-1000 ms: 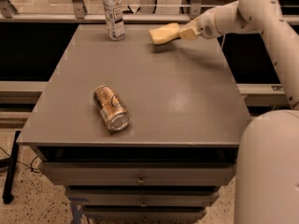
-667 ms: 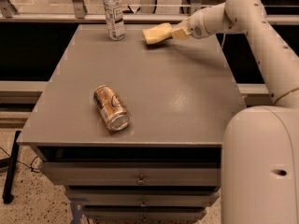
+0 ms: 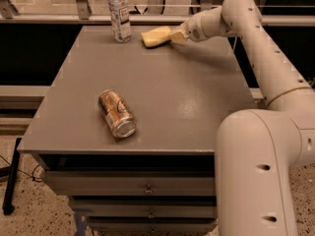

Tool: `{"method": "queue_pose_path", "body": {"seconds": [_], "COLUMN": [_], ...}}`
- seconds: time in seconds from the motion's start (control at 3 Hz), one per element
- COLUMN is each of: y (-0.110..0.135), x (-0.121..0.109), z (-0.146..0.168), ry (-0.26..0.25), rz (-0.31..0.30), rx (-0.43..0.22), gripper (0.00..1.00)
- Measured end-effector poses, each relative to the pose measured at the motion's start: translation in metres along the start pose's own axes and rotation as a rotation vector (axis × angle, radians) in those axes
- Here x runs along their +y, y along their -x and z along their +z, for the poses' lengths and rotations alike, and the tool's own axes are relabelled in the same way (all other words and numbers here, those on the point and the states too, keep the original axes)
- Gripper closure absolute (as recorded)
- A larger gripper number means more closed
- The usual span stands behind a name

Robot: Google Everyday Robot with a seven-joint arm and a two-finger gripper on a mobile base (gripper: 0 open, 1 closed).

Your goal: Move sponge near blue plastic bottle

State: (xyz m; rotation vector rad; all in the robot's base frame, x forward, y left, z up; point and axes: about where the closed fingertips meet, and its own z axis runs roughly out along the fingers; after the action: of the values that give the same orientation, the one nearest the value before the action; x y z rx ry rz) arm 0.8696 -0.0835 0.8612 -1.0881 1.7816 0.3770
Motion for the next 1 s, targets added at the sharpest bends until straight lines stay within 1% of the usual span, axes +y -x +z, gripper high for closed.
{"method": "queue_pose_path", "body": {"seconds": [0.33,0.67,1.0], "y": [0.007,0.012,0.015], "x": [0.007,0.013,0.018], "z": [0.015,0.021,0.026], "ry": [0.026,0.050,0.071], "rz": [0.005,0.018,0.027], "rx": [-0.013,-0.021,-0.027], "gripper": [1.00,0.82,0.58]}}
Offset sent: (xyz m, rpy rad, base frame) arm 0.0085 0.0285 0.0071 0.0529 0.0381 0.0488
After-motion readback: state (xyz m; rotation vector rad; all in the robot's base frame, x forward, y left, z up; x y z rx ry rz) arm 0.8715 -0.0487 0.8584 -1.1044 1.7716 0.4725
